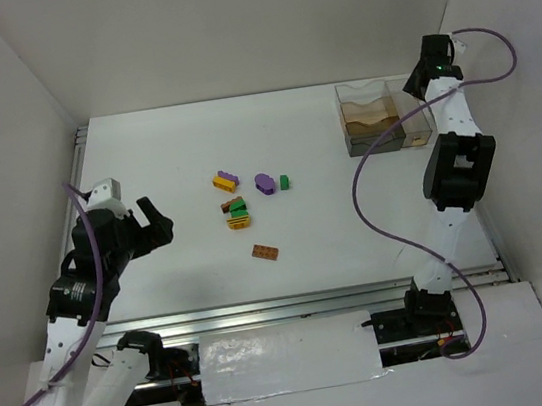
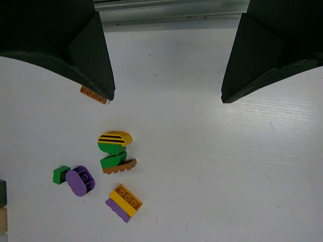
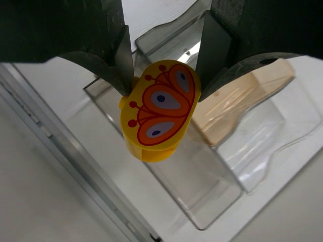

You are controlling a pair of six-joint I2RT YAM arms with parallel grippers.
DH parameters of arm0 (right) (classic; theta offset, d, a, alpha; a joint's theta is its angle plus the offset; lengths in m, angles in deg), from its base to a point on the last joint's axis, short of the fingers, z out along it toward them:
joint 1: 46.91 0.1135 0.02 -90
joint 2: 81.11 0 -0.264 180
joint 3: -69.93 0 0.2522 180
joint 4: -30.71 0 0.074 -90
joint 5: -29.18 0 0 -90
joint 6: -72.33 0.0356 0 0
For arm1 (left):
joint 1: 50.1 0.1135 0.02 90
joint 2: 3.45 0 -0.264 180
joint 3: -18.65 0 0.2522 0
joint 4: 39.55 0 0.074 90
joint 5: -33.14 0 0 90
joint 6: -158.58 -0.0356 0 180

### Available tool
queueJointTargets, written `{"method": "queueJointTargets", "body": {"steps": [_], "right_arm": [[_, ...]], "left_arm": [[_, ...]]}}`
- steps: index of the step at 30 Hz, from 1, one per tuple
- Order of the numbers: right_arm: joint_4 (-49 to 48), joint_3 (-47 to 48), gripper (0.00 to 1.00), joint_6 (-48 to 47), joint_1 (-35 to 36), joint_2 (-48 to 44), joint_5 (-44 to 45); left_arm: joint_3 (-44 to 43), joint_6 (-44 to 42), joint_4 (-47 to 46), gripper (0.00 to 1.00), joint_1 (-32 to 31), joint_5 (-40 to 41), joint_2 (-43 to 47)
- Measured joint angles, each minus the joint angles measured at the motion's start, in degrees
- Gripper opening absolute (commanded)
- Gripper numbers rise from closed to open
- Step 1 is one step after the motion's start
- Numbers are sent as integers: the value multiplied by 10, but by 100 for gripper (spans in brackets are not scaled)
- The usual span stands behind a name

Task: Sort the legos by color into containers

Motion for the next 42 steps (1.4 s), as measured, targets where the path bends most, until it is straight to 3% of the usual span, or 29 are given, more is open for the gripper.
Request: {"method": "queueJointTargets", "body": {"steps": [11,16,18,25,28,29,30,42], "right_arm": [[10,36,1,-41,-15,59,-42],[13,50,10,-44,-13,75,-52],[13,51,20,-45,-14,82,-52],[17,51,27,-45,-14,100,-50],[17,51,47,-45,-14,101,-50],[17,51,61,-45,-14,101,-50],[17,51,84,-44,-14,101,-50],[20,51,89,-40,-11,99,-59]], "left_arm": [[0,0,0,99,-16,10,-2],[0,0,1,100,-18,11,-2],[0,0,1,100,-19,12,-2],[0,0,1,100,-20,13,1],[0,0,1,99,-20,14,1],[0,0,1,100,-20,15,1],[0,0,1,99,-20,15,1],[0,0,1,99,-20,18,1]]}}
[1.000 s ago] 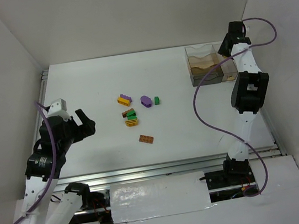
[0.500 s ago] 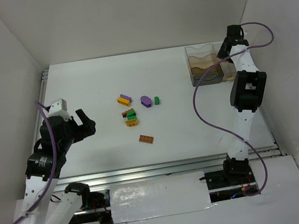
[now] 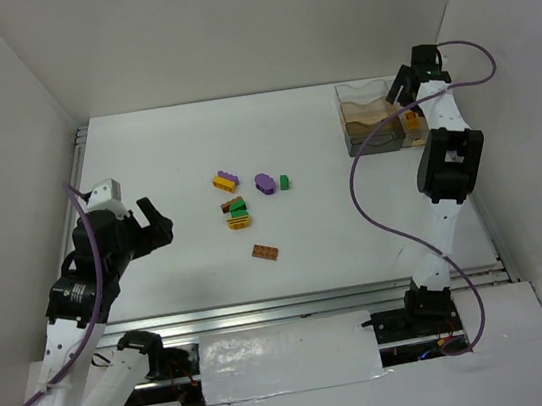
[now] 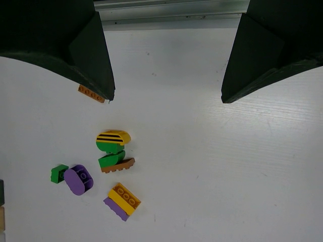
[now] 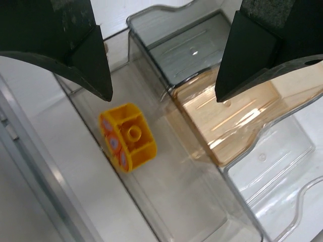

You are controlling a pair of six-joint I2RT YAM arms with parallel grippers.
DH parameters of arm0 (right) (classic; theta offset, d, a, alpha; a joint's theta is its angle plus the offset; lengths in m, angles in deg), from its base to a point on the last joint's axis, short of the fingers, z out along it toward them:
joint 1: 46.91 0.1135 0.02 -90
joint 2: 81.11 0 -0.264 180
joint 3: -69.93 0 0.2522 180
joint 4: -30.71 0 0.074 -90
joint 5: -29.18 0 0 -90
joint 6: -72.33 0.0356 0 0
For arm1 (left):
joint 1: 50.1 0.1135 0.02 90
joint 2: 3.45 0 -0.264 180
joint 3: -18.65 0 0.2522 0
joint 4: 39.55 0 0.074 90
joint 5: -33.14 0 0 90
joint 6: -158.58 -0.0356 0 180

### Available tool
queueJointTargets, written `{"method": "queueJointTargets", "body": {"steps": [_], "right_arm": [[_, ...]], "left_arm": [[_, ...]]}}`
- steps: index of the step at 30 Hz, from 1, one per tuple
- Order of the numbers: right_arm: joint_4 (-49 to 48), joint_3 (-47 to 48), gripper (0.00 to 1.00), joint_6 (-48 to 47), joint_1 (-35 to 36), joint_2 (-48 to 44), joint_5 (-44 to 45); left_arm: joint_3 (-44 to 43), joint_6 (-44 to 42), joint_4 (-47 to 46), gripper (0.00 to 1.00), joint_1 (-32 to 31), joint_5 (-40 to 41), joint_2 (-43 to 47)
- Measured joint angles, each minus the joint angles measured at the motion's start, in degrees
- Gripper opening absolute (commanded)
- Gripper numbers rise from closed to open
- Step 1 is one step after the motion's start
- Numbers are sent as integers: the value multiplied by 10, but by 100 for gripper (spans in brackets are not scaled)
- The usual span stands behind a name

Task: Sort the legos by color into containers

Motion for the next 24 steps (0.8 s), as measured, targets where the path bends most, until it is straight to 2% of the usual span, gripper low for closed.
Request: {"method": "queueJointTargets", "body": {"steps": [4,7,10,11,14,16,19,24], "right_arm": [[28,-2,89,14,17,-22,-13],[50,-11,90,15,83,-67,17],[53,-46,90,17,214,-136,44],[41,-75,99,21,262,-164,42],[38,-149,100,45,416,-233,24],[39,-177,100,75,490,-254,20],[39,-207,100,124,547,-257,42],[53,-209,100,197,590,-212,83]], "left_arm": [[0,0,0,100,0,0,0],[0,0,0,99,0,5,0],[0,2,2,100,0,18,1],[0,3,4,100,0,25,1],[0,12,13,99,0,50,-1],[0,17,20,99,0,66,-5],[0,18,26,99,1,77,-14],[0,17,28,100,2,78,-18]]}}
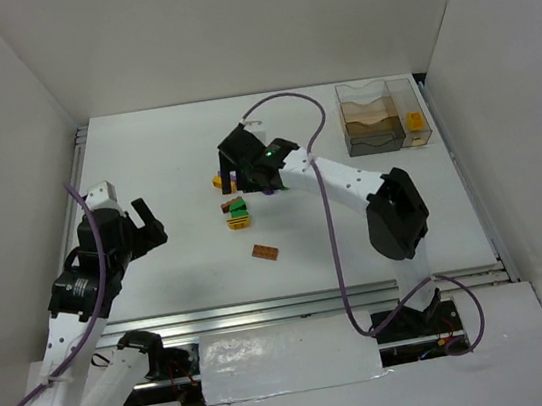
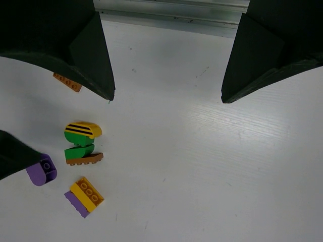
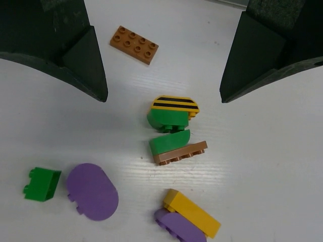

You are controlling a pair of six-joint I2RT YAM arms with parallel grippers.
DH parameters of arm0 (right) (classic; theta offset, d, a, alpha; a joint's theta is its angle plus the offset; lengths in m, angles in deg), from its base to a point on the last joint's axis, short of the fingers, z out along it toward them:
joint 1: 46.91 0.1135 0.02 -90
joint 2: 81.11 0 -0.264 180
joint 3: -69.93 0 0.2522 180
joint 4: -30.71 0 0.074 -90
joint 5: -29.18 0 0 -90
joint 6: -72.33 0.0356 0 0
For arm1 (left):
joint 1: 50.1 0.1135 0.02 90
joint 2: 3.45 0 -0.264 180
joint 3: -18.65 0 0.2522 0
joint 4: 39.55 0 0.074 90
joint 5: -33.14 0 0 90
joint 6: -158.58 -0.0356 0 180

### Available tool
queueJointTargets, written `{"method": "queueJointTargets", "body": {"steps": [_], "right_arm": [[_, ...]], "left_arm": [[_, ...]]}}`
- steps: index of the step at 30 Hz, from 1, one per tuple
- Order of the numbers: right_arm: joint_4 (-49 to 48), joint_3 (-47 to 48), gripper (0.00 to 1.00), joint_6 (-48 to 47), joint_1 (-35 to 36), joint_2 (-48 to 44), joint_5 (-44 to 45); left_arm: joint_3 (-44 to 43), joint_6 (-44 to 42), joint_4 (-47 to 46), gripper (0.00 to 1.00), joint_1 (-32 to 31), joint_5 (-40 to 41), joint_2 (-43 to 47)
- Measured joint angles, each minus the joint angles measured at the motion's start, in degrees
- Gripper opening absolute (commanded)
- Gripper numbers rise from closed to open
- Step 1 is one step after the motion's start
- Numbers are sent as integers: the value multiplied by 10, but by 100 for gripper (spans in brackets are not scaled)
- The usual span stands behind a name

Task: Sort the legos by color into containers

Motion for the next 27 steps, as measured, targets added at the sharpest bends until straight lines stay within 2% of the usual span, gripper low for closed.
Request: {"method": "queueJointTargets", "body": {"steps": [8,27], "right_arm": [[7,17,100,35,37,115,-9],[3,64,98,37,37,199,-19]], "left_arm": [[0,0,0,100,1,-1,18],[0,-2,-2,100,3,-22,17]]}}
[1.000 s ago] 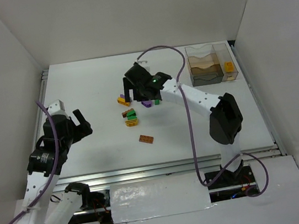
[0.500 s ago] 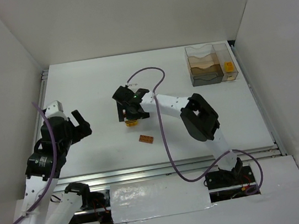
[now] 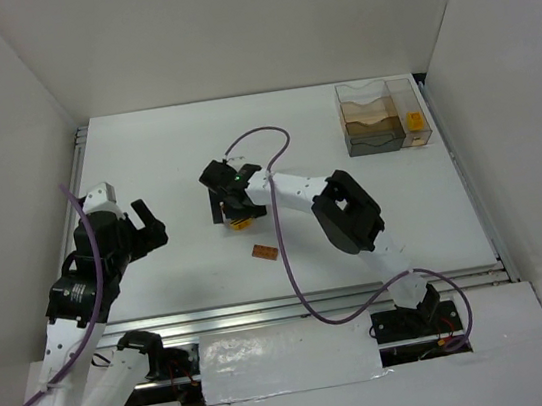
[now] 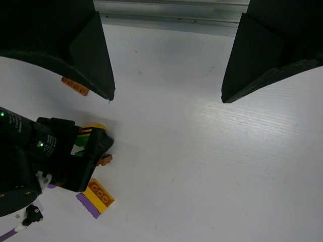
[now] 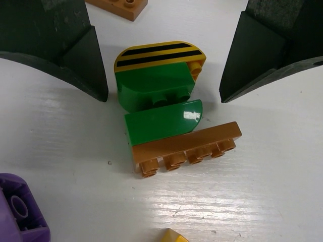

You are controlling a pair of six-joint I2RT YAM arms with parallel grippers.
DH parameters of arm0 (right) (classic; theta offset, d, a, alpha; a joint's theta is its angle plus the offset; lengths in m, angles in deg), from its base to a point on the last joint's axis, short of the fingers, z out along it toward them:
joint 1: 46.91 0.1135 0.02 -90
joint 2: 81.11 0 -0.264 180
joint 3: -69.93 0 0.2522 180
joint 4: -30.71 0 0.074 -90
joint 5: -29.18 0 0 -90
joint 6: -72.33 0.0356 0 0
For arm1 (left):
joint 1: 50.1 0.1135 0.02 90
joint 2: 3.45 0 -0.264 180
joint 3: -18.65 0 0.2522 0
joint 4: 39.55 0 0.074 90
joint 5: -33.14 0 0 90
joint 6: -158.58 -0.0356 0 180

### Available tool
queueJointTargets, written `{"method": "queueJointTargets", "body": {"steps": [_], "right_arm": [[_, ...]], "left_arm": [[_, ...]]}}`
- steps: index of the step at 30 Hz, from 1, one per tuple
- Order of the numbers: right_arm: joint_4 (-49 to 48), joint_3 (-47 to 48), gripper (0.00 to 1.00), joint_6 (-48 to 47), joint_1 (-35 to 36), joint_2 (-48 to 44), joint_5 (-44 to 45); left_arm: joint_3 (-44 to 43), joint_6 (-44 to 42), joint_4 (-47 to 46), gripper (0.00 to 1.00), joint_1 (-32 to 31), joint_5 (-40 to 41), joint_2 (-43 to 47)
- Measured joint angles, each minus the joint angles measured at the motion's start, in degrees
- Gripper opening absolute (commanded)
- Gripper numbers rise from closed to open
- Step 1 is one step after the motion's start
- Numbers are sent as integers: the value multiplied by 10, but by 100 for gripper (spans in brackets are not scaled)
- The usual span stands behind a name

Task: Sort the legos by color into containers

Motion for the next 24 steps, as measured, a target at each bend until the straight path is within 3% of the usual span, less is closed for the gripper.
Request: {"method": "queueJointTargets", "body": {"steps": [12,20,24], "right_arm": [[-12,1,88,-49,1,3,12],[-16,2,70,-104,1,3,19],[-25,-4,49,-111,1,3,21]], "left_arm": [[0,0,-8,99,0,-10,2],[0,-1,-8,100,0,-15,2],[0,-1,-8,99,0,-19,2]]}}
